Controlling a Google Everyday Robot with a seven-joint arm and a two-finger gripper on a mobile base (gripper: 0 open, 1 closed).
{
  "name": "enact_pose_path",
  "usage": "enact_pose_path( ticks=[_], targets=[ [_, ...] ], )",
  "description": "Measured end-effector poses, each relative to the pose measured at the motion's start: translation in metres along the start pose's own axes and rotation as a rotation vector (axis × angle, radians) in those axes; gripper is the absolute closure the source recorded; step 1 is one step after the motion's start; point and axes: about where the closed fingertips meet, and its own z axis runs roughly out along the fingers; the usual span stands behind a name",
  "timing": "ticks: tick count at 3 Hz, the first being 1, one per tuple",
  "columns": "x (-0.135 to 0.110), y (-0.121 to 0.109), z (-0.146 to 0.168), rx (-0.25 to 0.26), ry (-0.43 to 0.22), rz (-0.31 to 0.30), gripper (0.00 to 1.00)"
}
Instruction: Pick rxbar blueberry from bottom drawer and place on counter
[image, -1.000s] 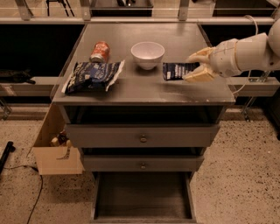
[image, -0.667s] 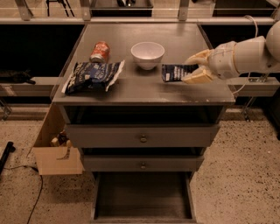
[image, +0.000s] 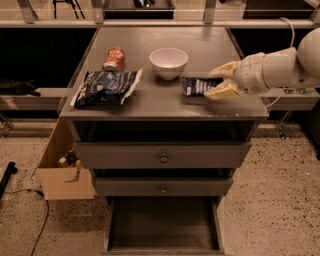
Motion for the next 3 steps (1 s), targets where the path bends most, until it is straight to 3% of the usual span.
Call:
enact_pose_path(
  ticks=[3],
  targets=[
    [0.0000, 0.0000, 0.0001, 0.000, 0.000, 0.000, 0.33]
  ],
)
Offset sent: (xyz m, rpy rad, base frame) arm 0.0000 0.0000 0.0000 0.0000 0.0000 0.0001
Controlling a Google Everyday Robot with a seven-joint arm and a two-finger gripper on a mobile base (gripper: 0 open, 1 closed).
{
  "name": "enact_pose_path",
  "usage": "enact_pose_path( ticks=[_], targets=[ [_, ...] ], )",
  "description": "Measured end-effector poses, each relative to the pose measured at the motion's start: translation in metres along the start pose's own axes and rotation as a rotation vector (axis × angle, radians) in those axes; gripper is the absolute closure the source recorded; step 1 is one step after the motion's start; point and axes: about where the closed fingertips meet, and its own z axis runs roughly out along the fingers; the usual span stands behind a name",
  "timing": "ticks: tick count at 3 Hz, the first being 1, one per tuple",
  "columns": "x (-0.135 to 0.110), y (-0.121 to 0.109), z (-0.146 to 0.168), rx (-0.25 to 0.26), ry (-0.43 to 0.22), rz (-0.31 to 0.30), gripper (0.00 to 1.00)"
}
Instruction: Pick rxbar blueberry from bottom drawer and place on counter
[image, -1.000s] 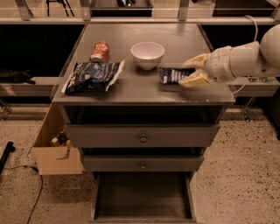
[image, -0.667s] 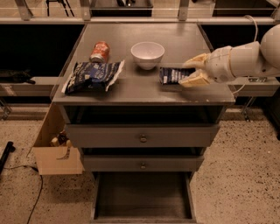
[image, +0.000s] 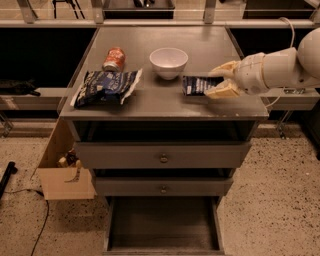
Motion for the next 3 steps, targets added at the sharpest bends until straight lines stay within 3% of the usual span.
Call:
enact_pose_path(
  ticks=[1, 2, 3],
  targets=[
    [0.0000, 0.0000, 0.0001, 0.000, 0.000, 0.000, 0.08],
    [0.0000, 0.0001, 0.0002, 0.000, 0.000, 0.000, 0.00],
    [-0.0001, 0.0001, 0.0002, 0.000, 0.000, 0.000, 0.00]
  ],
)
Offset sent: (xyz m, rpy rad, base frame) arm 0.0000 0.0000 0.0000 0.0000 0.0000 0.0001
